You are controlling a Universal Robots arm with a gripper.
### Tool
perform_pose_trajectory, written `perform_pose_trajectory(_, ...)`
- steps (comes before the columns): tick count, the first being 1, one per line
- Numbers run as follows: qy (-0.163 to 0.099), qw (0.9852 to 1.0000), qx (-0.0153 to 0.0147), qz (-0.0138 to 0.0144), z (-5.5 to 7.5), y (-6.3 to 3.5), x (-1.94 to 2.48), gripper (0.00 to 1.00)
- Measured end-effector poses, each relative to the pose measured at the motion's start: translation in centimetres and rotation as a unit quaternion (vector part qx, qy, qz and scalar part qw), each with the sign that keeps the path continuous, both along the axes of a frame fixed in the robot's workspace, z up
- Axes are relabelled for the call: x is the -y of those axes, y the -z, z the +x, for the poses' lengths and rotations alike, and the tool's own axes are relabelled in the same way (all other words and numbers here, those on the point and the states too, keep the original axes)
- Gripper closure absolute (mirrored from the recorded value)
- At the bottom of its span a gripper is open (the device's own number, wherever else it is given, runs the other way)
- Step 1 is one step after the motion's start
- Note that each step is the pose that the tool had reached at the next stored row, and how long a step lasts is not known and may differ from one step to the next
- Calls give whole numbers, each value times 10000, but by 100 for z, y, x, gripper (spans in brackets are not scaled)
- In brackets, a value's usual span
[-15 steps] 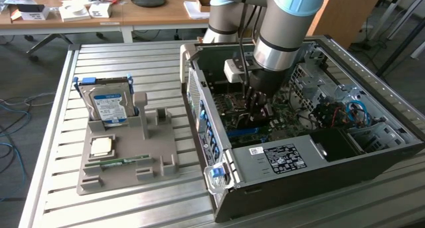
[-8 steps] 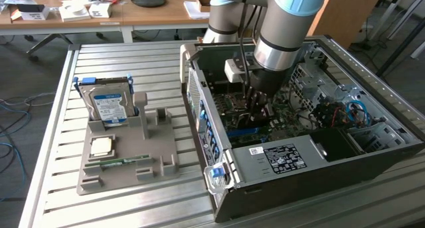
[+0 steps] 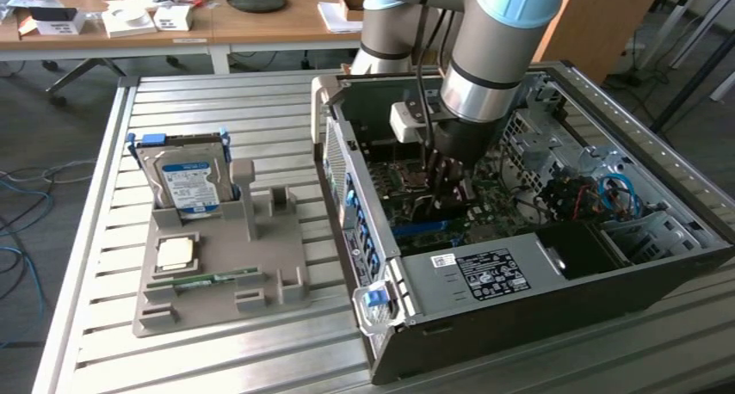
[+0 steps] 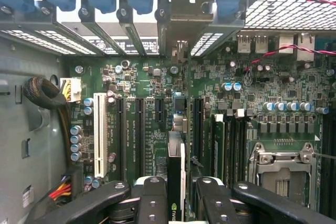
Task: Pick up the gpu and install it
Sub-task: 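Insert the gpu into the slot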
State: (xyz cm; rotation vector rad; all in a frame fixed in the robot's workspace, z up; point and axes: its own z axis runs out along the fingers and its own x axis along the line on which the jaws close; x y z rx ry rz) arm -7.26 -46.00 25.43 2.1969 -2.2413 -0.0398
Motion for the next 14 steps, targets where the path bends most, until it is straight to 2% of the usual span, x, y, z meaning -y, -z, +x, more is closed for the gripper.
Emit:
perform_pose_trajectory(3,0,10000,10,1,-1,5,0,74)
perform_pose_trajectory(14,0,10000,10,1,-35,6,0,74)
